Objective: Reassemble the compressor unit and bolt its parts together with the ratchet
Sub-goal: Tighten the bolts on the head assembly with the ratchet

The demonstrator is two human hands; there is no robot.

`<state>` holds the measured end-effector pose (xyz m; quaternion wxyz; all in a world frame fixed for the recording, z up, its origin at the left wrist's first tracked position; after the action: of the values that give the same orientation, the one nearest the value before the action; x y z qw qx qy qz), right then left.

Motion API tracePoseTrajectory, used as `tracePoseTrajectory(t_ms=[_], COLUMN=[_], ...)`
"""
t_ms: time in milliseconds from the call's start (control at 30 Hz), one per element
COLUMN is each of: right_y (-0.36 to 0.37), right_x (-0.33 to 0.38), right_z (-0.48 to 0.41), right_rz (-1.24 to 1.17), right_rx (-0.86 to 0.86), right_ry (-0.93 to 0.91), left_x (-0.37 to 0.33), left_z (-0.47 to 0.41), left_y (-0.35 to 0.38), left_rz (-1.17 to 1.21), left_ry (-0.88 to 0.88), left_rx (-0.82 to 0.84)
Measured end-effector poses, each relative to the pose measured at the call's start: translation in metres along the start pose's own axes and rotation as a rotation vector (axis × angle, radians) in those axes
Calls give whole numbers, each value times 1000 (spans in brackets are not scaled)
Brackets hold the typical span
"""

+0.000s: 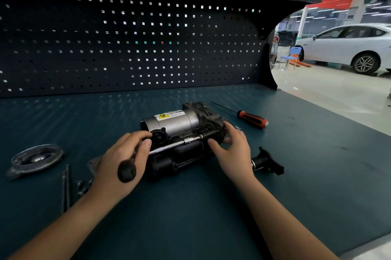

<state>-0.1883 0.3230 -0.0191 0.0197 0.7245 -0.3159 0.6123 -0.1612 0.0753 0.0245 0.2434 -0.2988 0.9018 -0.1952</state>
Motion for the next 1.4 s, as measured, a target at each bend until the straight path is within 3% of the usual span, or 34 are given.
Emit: tracePoseTrajectory(t_ms=[167,300,400,533,633,800,867,1000,1167,1267,1333,1400], right_y=[5,8,10,11,10,1,0,7,7,9,10,10], right_x=[50,63,67,68,66,59,51,26,12,9,10,10], right_z=[27,34,36,35,35,28,21,7,1,0,0,0], right_rz=[219,327,334,333,343,342,333,184,84,158,190,204], right_rx=[-57,-129,-117,-78,-84,-191,-201,-69,-21,8,28,39], right_ry=[-447,-556,-618,-661,-659,-522,-407,-173,-83,-74,-93,-100], left_x=[17,24,24,42,74,150,171,181,170,157,138,107], left_z=[8,14,14,21,40,102,126,150,118,84,61,35], left_y=[12,20,17,-17,-57,-131,-146,-139,-110,-106,-108,-100], left_rz=[170,363,344,371,462,420,320,154,63,-439,-751,-736], left_ry=[-274,-453,-450,-503,-653,-1071,-1129,-1172,-1031,-739,-532,-303], left_rx=[34,35,47,-70,-127,-190,-128,149,374,518,495,324])
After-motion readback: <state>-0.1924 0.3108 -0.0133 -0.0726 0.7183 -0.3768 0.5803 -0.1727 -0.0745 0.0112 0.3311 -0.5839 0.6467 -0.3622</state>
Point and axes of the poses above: each hand's wrist, its own z-axis away from the middle knuckle, its own y-axis out of the palm, x = y × z, the point moved 10 cm from there along -z, towards the middle knuckle, and after that the axes turned 12 degrees about y, right-handed, at the moved point
